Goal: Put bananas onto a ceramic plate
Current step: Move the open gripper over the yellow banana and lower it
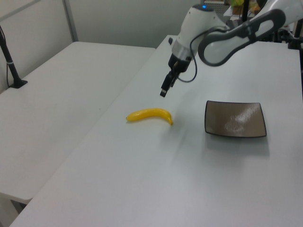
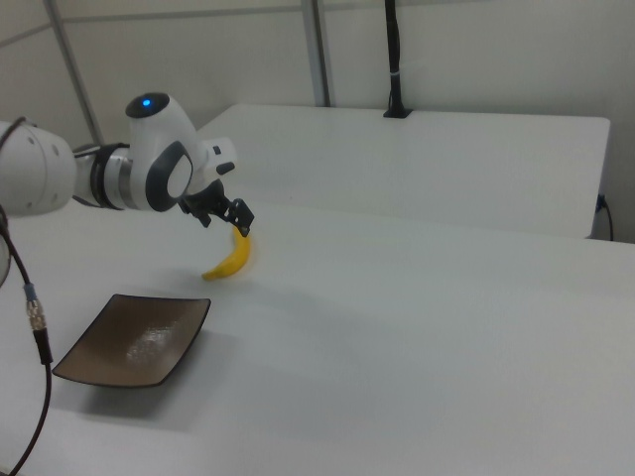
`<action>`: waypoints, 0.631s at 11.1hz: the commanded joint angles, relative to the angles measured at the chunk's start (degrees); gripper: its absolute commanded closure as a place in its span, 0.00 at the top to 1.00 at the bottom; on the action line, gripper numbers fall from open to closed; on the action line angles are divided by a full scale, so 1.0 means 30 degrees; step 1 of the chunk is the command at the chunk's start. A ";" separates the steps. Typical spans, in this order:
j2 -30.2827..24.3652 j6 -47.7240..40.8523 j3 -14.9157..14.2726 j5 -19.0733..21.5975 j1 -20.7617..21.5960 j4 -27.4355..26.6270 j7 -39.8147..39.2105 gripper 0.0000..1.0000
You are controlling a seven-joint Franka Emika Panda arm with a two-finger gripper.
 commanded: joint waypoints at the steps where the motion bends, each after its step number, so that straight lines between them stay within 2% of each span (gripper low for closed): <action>1: 0.2320 0.0933 0.0363 -0.0867 0.0142 0.1568 0.0120 1.00; 4: 0.3935 0.0992 0.0364 -0.1625 0.0377 0.2860 0.0121 1.00; 6: 0.4084 0.1662 0.0393 -0.2680 0.0377 0.2716 0.0121 1.00; 7: 0.4259 0.1724 0.0393 -0.2742 0.0377 0.2744 0.0092 0.59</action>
